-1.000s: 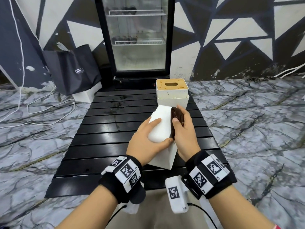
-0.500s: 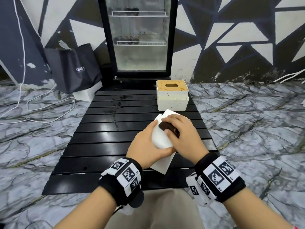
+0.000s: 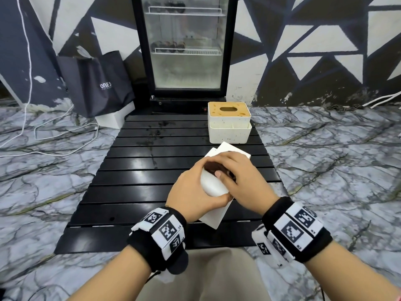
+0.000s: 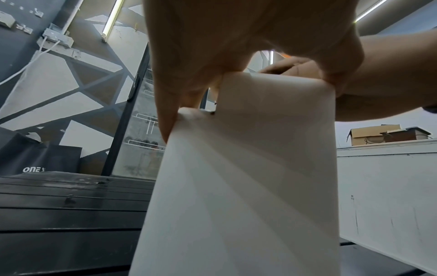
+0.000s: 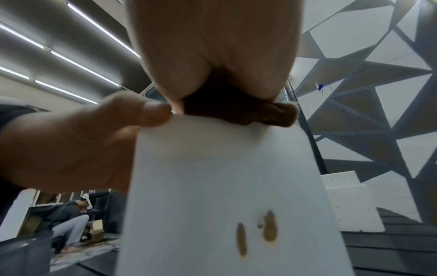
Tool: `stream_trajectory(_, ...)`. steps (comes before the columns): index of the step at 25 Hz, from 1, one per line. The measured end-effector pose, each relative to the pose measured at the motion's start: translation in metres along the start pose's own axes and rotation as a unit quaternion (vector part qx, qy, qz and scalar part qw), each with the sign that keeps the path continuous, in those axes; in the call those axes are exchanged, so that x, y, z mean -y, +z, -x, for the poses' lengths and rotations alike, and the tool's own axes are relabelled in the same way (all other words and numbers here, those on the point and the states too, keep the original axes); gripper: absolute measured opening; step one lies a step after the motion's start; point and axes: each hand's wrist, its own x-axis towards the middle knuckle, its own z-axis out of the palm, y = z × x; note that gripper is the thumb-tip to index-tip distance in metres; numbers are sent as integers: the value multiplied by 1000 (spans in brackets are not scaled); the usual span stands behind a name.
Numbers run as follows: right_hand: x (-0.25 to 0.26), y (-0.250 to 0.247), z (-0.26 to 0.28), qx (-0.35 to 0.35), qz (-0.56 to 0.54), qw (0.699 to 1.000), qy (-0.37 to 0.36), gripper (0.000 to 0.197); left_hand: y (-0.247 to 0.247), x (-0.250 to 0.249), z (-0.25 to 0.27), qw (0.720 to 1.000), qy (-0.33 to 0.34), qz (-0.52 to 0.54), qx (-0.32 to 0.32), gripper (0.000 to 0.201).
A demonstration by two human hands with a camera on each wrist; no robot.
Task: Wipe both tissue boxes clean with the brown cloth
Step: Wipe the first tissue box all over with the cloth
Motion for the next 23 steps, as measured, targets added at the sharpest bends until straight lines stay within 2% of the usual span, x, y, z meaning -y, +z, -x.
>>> stream_trajectory(5, -18, -12, -16, -14, 19, 999, 47, 32, -1, 2, -2, 998, -24, -54, 22, 93)
stream_trajectory(12, -33, -17, -28, -24, 2, 993, 113, 34, -18, 12, -10, 996, -27, -19, 87, 106)
stream_trajectory(17, -20, -14, -7, -47, -46, 990, 121, 33, -56, 32, -16, 988, -16, 15, 155, 100)
stream_trajectory(20, -7, -16, 12, -39, -57, 993, 93, 32, -83, 52, -16, 993, -54, 21, 107, 94)
stream_trajectory(23, -7, -21, 8, -99, -98, 984, 110, 31, -88, 59, -14, 992, -93, 78, 22, 90)
